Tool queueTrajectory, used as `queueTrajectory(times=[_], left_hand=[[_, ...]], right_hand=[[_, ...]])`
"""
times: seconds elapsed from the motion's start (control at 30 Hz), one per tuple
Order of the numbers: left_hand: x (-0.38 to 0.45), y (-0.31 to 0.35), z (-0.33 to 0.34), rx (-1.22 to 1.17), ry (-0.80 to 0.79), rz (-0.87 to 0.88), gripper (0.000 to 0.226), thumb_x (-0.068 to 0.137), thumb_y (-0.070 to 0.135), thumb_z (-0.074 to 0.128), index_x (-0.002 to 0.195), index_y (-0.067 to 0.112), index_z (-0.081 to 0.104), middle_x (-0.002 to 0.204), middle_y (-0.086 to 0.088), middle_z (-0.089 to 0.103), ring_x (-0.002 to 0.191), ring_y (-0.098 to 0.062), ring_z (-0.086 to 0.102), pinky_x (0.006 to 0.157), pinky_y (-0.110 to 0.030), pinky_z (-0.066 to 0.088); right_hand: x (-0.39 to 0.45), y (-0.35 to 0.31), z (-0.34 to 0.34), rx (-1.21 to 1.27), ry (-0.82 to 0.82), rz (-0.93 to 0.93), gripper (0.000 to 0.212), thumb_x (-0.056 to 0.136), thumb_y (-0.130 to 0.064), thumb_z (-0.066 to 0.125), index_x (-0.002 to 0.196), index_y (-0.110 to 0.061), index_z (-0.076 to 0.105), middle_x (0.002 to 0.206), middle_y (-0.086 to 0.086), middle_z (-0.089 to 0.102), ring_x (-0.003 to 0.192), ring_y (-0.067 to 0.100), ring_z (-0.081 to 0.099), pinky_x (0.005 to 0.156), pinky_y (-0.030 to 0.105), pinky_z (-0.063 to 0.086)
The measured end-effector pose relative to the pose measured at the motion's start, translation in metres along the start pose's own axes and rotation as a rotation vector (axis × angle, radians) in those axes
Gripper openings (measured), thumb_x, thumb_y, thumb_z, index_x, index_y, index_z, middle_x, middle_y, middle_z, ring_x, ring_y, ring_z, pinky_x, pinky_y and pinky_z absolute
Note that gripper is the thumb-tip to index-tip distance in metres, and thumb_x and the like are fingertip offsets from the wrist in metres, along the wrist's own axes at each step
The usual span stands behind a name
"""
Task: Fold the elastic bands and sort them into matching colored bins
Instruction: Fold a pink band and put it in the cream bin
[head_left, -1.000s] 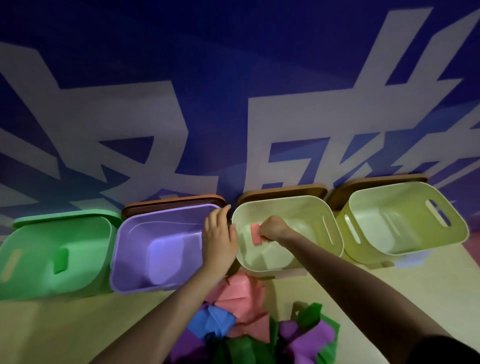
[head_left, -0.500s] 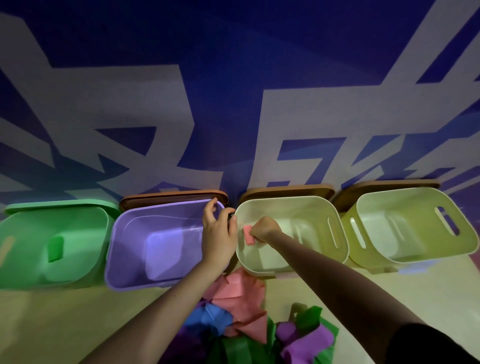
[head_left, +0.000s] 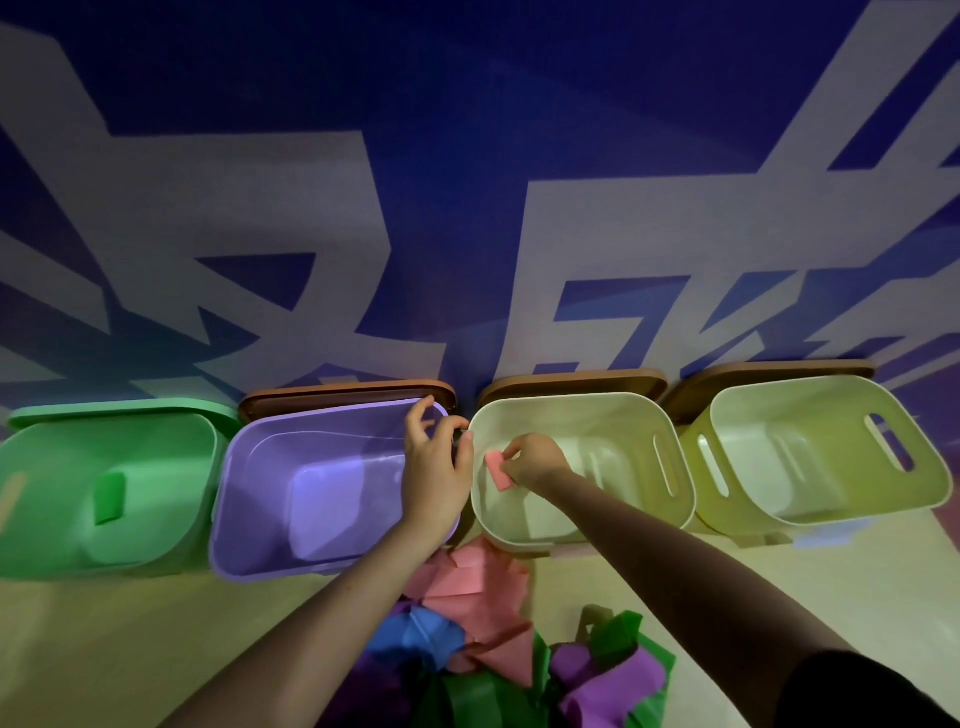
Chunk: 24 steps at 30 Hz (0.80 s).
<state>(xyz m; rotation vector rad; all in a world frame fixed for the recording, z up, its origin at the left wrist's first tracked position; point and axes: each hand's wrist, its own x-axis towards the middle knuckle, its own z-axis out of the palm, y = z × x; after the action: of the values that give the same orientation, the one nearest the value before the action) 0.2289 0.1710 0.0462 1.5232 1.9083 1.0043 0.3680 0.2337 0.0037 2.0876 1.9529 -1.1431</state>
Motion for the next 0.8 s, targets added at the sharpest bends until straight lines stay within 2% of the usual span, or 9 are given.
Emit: queueTrajectory(times=[0.17,0.23,0.3,0.37,0.5,0.63,0.73,0.8], left_hand=[[0.0,0.0,0.0,-0.003,0.003,-0.002,0.009,0.093,0.019,0.057,0.097,0.018,0.064,0.146,0.0,0.027,0.121,-0.018,0.045,0.079,-0.021,0.039],[0.0,0.0,0.001,-0.005,0.003,-0.005,0.008,0.093,0.02,0.057,0.097,0.018,0.064,0.146,0.001,0.027,0.12,-0.017,0.046,0.078,-0.021,0.04],[0.0,-0.001,0.001,-0.003,0.002,-0.006,0.009,0.093,0.02,0.057,0.097,0.019,0.064,0.146,0.002,0.026,0.119,-0.016,0.046,0.076,-0.016,0.039],[0.0,-0.001,0.001,-0.001,0.005,-0.005,0.009,0.094,0.021,0.056,0.098,0.018,0.064,0.146,0.003,0.026,0.118,-0.016,0.047,0.075,-0.014,0.039],[0.0,0.0,0.001,0.021,0.001,0.001,0.009,0.094,0.021,0.056,0.098,0.018,0.063,0.146,0.002,0.026,0.116,-0.017,0.049,0.076,-0.022,0.043],[0.0,0.001,-0.002,0.082,-0.01,0.012,0.015,0.095,0.024,0.054,0.103,0.018,0.064,0.148,0.001,0.026,0.114,-0.019,0.052,0.075,-0.025,0.044],[-0.001,0.004,-0.009,0.119,-0.07,0.002,0.023,0.095,0.032,0.053,0.113,0.022,0.064,0.15,0.001,0.026,0.122,-0.021,0.047,0.082,-0.028,0.045],[-0.001,0.006,-0.017,0.17,-0.14,-0.009,0.032,0.095,0.037,0.053,0.123,0.025,0.06,0.151,0.001,0.027,0.13,-0.023,0.041,0.092,-0.036,0.046]], right_hand=[[-0.001,-0.002,0.003,0.013,-0.042,0.036,0.018,0.084,-0.023,0.059,0.077,-0.008,0.068,0.075,0.007,0.064,0.083,0.025,0.066,0.071,0.027,0.05],[-0.002,-0.004,0.003,-0.005,-0.02,0.006,0.018,0.087,-0.024,0.058,0.084,-0.008,0.066,0.082,0.01,0.064,0.085,0.026,0.063,0.07,0.027,0.046],[-0.003,-0.004,0.003,-0.004,0.015,-0.032,0.021,0.088,-0.023,0.059,0.1,-0.006,0.065,0.097,0.012,0.067,0.093,0.028,0.063,0.079,0.031,0.05],[-0.004,-0.003,0.002,-0.015,0.035,-0.056,0.024,0.089,-0.022,0.061,0.107,-0.007,0.063,0.106,0.01,0.066,0.098,0.027,0.062,0.086,0.032,0.05],[-0.006,-0.003,-0.005,-0.084,0.067,-0.084,0.034,0.092,-0.037,0.058,0.11,-0.008,0.064,0.109,0.009,0.065,0.101,0.024,0.059,0.087,0.03,0.045],[-0.014,-0.004,-0.015,-0.166,0.088,-0.109,0.042,0.092,-0.042,0.057,0.116,-0.008,0.061,0.116,0.009,0.063,0.109,0.025,0.056,0.092,0.032,0.043],[-0.027,0.002,-0.025,-0.226,0.087,-0.106,0.042,0.092,-0.045,0.056,0.113,-0.009,0.062,0.114,0.008,0.064,0.105,0.026,0.057,0.087,0.031,0.044],[-0.04,0.005,-0.032,-0.186,0.116,-0.101,0.038,0.092,-0.043,0.057,0.11,-0.01,0.065,0.109,0.005,0.065,0.101,0.025,0.059,0.085,0.031,0.046]])
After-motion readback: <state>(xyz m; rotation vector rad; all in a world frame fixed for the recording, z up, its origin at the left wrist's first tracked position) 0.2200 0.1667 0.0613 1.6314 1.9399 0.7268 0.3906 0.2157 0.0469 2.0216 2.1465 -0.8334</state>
